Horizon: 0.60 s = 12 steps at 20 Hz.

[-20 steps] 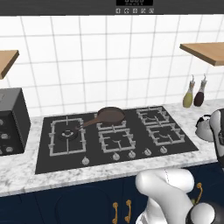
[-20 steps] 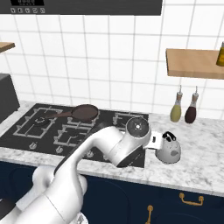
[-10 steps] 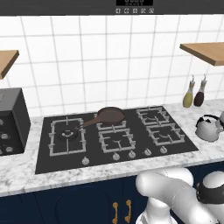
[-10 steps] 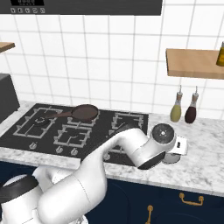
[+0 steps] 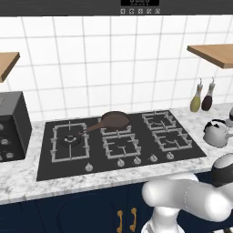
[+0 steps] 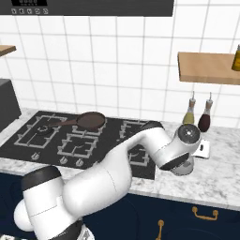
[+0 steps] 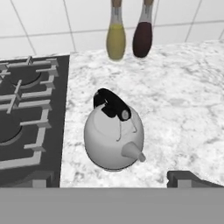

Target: Pick the kettle from the counter and place it on a stove burner. Then turn the burner on.

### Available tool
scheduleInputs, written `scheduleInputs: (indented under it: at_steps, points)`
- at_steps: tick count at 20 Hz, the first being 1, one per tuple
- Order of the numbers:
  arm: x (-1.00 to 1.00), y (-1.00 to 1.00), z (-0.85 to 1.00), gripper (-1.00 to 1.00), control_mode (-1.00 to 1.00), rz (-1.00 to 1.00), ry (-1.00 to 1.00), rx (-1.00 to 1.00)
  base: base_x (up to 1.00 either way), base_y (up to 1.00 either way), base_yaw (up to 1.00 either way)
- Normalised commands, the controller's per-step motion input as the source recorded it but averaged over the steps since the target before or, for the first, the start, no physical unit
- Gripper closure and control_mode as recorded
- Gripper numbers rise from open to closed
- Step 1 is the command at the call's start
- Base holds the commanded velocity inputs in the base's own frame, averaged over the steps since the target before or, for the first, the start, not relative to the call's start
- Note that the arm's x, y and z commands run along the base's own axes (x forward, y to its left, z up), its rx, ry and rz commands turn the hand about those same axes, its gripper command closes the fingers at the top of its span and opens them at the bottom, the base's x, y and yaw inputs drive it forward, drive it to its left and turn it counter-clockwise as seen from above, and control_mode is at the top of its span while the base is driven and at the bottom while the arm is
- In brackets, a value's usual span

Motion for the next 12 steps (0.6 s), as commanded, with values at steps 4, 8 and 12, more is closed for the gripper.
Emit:
scheduleInputs:
  at_steps: [4,8,12]
  points:
    - [0.31,-0.03,-0.08,-1.0,-1.0,0.0,0.0,0.03,0.0,0.0,0.0]
    - [0.25,-0.01,-0.09,-1.0,-1.0,0.02,0.03,0.03,0.0,0.0,0.0]
    - [0.15,-0.01,-0.19,-1.0,-1.0,0.07,0.07,0.0,0.0,0.0,0.0]
